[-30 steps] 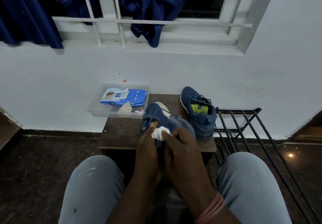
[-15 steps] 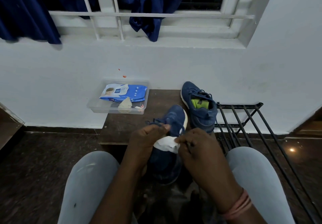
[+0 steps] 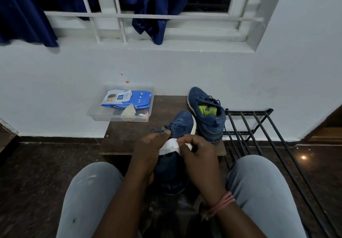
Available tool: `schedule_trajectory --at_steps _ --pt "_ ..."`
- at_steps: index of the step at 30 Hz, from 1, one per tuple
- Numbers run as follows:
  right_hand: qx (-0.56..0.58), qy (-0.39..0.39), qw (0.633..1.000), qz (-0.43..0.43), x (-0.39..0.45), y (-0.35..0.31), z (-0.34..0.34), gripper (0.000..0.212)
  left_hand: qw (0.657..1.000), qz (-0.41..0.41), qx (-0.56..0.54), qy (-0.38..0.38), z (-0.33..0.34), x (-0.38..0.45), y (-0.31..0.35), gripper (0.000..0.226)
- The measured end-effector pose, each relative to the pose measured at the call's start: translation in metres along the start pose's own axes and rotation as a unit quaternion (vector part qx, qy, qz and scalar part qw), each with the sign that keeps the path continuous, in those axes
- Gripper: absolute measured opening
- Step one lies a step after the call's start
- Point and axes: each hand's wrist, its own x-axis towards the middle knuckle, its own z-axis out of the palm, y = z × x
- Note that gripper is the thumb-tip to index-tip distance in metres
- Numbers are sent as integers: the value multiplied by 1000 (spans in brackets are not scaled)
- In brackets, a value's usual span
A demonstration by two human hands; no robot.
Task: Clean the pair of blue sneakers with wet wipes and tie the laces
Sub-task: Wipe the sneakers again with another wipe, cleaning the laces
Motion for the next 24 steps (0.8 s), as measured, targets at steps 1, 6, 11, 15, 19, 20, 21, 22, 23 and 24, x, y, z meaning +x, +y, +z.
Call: schedule_trajectory --at_steps 1,6,11,15,19,20,21,22,23,24 --pt "21 -10 1000 9 3 0 0 17 1000 -3 20 -11 -1 0 1 28" --pt "76 -56 995 17 8 -8 1 25 994 -6 78 -73 4 -2 -1 46" --pt "192 -98 971 99 11 -7 1 24 994 -44 41 -91 -7 1 1 53" --pt "334 -41 931 139 23 -13 -19 22 993 -55 35 -96 -12 1 0 32" --pt "32 44 999 0 31 -2 -48 29 995 -56 24 -83 -15 2 -1 25" --pt "2 28 999 -24 27 -2 -47 27 996 -48 20 -77 -15 3 -2 25" --pt "-19 12 999 -40 24 -1 -42 25 997 -41 17 -69 -14 4 -2 25" --pt "-41 5 997 -65 22 1 -38 25 997 -35 17 -64 -14 5 -3 26" --pt "-68 -1 994 -91 22 2 -33 27 998 -33 22 -57 -14 7 -4 27" --pt "-98 -13 988 -117 22 4 -30 30 998 -33 29 -48 -13 9 -5 27"
